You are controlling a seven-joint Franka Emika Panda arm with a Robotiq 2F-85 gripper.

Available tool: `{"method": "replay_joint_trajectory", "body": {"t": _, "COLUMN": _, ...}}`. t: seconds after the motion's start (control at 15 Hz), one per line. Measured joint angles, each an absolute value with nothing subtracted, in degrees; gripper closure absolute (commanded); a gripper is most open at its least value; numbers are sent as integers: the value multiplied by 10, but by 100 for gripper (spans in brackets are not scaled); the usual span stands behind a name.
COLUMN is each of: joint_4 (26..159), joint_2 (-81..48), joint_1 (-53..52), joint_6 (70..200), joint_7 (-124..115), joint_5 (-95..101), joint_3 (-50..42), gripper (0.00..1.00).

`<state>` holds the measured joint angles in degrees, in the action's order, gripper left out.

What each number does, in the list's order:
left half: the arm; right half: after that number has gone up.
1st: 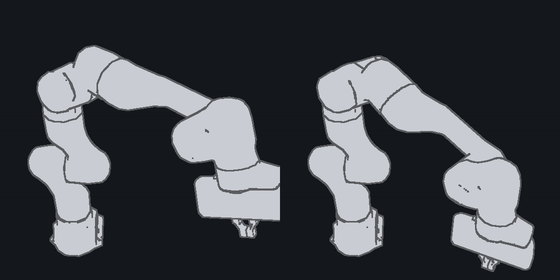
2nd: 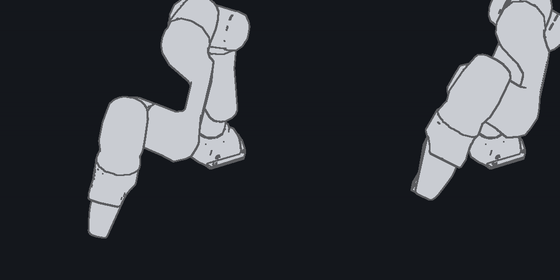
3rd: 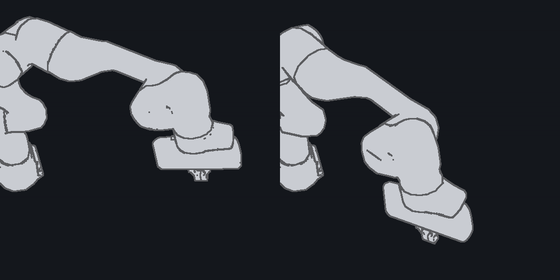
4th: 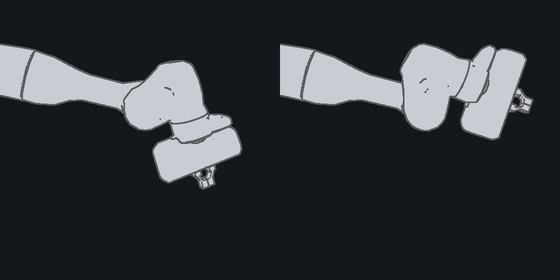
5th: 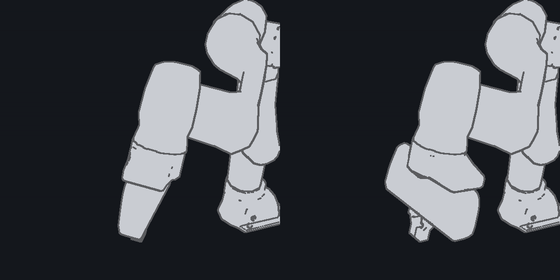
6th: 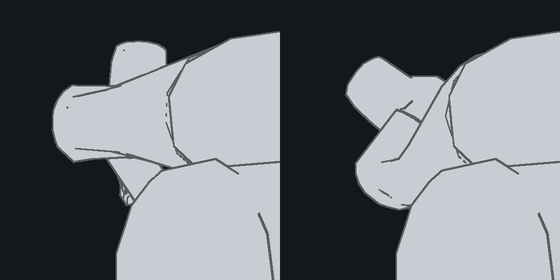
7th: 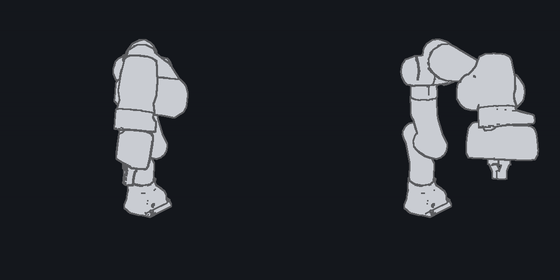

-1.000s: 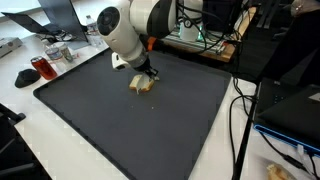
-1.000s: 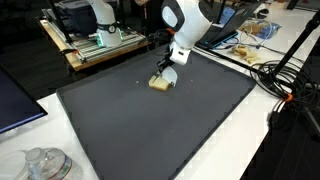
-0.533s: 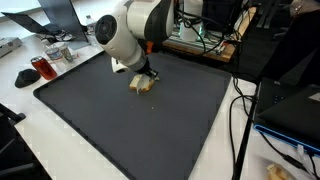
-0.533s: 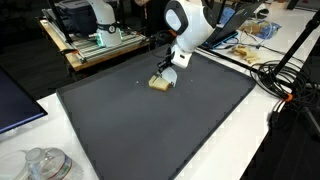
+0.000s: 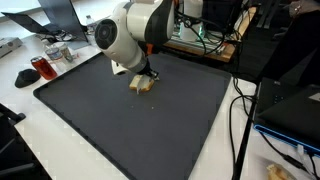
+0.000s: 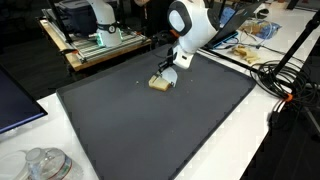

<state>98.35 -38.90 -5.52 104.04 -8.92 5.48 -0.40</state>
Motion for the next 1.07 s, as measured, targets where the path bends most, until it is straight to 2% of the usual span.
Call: {"method": "replay_joint_trajectory", "body": {"t": 1.07, "joint_4": 940, "joint_2": -413, "joint_1": -58, "joint_6": 1012, "joint_7": -100, "joint_5": 55, "joint_3": -4, "gripper": 99}}
